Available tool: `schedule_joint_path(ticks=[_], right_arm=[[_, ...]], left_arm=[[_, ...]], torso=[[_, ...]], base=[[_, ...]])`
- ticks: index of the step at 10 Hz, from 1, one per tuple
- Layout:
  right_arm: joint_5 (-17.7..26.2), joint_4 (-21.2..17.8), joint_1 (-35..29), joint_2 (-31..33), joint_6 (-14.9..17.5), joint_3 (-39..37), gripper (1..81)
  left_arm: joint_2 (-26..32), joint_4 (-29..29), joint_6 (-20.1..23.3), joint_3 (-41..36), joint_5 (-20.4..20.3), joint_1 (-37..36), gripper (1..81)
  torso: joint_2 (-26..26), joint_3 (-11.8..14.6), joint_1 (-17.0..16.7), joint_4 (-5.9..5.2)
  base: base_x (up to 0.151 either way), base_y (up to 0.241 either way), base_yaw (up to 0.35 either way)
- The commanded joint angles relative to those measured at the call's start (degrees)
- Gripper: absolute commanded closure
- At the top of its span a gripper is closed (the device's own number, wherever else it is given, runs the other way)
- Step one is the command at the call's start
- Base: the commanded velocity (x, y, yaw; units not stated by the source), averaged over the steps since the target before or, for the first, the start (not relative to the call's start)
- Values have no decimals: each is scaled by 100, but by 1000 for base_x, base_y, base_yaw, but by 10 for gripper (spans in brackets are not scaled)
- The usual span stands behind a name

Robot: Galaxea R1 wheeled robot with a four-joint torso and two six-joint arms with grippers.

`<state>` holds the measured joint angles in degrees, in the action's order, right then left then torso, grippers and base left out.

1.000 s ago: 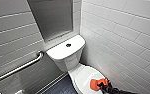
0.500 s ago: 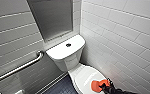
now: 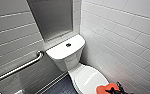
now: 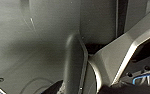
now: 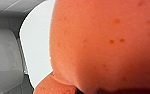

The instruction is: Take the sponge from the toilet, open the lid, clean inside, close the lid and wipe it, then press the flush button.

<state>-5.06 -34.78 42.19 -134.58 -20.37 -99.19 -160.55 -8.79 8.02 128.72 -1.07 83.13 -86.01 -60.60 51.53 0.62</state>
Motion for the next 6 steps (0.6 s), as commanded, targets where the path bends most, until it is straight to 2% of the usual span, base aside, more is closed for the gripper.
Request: schedule_joint_path(ticks=[1, 4, 6], right_arm=[[-39, 743, 671, 1474, 16, 1271, 811], [-57, 1480, 1822, 1494, 24, 950, 811], [-215, 1975, 2526, 1309, 24, 648, 811]], left_arm=[[820, -26, 7, -1337, 547, -283, 10], [1444, -52, -2, -2278, 556, -669, 10], [1859, -53, -283, -2720, 837, -1222, 10]], torso=[[0, 0, 0, 0], [0, 0, 0, 0], [0, 0, 0, 0]], base=[[0, 0, 0], [0, 0, 0], [0, 0, 0]])
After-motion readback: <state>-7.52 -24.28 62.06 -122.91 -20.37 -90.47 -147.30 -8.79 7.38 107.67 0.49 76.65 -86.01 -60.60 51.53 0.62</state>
